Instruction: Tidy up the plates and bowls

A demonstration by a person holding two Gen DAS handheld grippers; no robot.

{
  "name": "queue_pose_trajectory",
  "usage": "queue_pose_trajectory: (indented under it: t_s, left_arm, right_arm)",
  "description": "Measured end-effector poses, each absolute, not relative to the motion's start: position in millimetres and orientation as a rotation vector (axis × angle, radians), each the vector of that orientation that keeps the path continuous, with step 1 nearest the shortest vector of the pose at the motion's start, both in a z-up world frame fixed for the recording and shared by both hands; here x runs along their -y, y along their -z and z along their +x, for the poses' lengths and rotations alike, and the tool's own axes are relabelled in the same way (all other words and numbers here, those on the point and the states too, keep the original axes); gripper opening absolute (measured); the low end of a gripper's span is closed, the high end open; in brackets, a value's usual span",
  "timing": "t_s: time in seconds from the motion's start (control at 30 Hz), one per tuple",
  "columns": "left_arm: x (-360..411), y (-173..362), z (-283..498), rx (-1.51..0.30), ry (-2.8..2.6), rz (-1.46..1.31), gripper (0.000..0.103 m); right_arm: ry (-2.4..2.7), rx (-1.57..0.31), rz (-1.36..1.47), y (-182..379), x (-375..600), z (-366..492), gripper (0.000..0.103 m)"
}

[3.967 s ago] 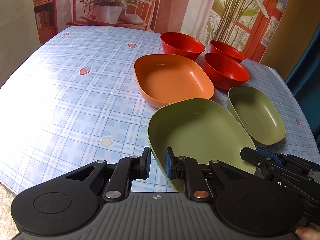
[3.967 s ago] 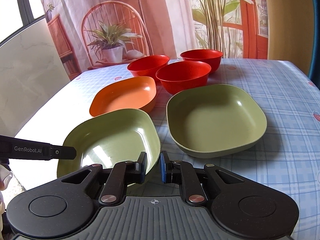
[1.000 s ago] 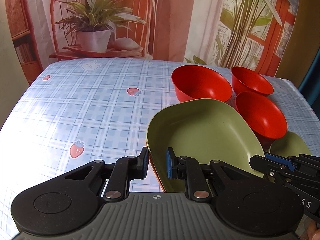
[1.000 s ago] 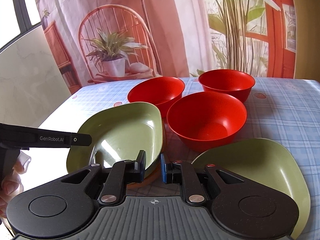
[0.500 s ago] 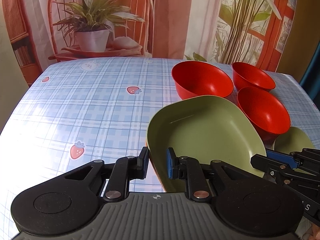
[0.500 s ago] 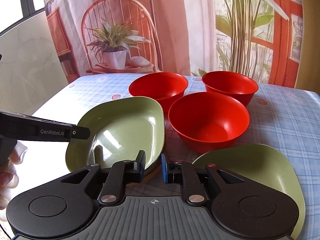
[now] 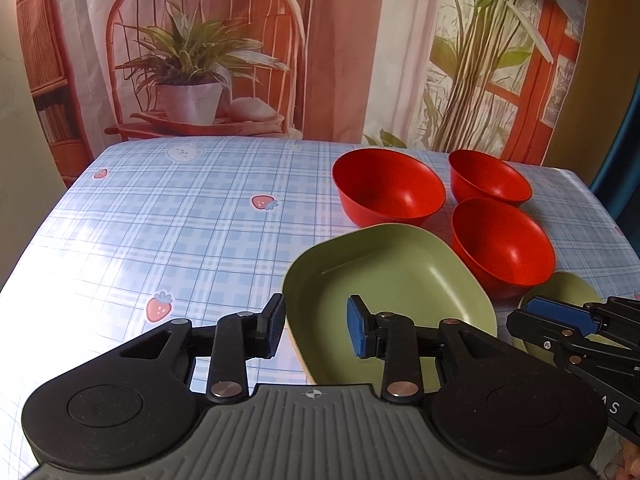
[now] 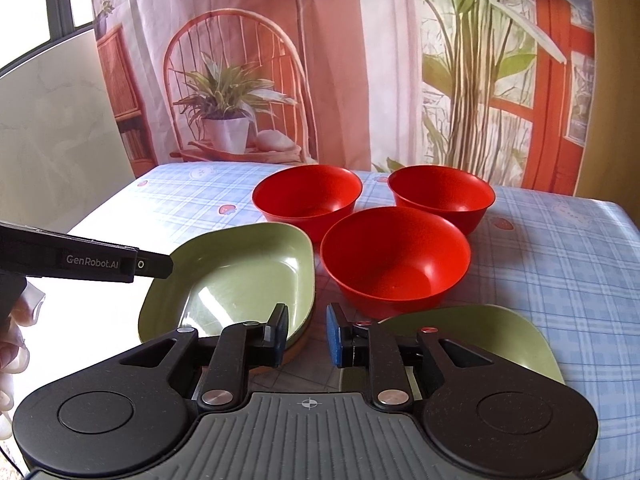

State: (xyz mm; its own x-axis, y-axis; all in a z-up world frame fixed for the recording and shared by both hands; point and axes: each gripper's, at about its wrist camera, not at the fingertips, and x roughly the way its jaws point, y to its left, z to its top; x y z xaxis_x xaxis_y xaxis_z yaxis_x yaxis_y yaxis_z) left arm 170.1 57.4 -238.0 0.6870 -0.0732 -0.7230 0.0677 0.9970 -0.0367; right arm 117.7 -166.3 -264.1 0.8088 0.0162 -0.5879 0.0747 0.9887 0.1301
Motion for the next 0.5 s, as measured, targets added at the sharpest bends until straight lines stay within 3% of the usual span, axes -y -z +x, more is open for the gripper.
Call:
queue_pose_trajectory:
  t_s: [0.5]
  left_arm:
    - [15, 232, 137, -0.800, 0.209, -0.034, 0.035]
  right_arm:
    - [0.150, -0.556, 0.158, 258, 234, 69, 0.020]
